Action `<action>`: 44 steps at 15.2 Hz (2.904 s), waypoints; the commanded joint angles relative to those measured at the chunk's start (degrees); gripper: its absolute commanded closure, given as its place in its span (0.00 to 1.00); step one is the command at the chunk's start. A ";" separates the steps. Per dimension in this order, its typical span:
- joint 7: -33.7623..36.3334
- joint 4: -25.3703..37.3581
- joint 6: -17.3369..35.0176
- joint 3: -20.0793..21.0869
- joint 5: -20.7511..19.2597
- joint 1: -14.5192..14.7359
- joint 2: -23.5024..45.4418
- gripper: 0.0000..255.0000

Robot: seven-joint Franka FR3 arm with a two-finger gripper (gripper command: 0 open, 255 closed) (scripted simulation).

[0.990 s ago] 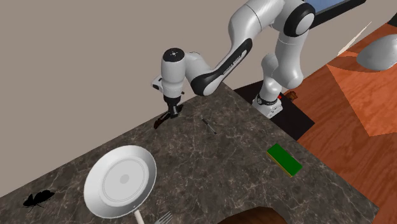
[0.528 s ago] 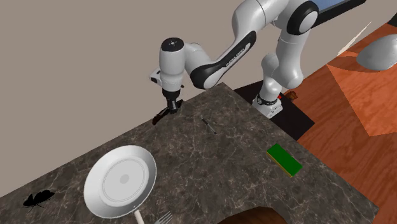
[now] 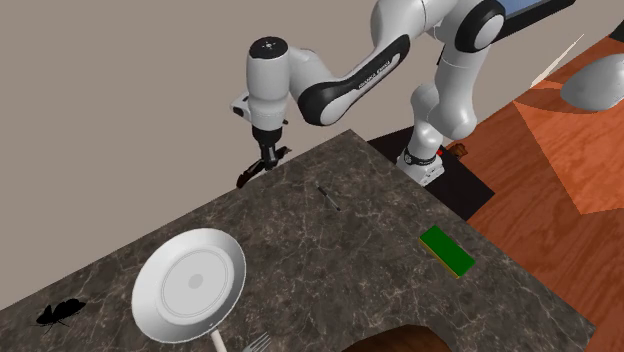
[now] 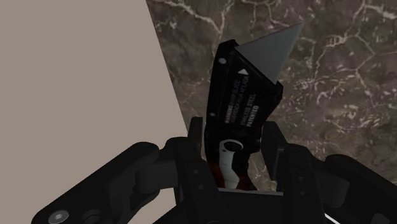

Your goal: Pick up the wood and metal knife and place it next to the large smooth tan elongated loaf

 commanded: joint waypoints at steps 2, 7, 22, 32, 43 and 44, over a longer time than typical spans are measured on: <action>-0.31 2.30 -2.47 0.04 0.16 0.03 -0.19 1.00; -0.76 5.58 -6.17 0.08 0.38 0.06 -0.63 1.00; 10.92 21.61 -14.65 4.84 -2.15 7.71 8.61 1.00; 20.06 49.04 -25.91 7.12 -5.64 17.50 26.46 1.00; 22.24 41.18 -18.39 7.23 -5.93 17.74 26.39 1.00; 22.38 40.20 -17.55 7.23 -5.95 17.67 26.27 1.00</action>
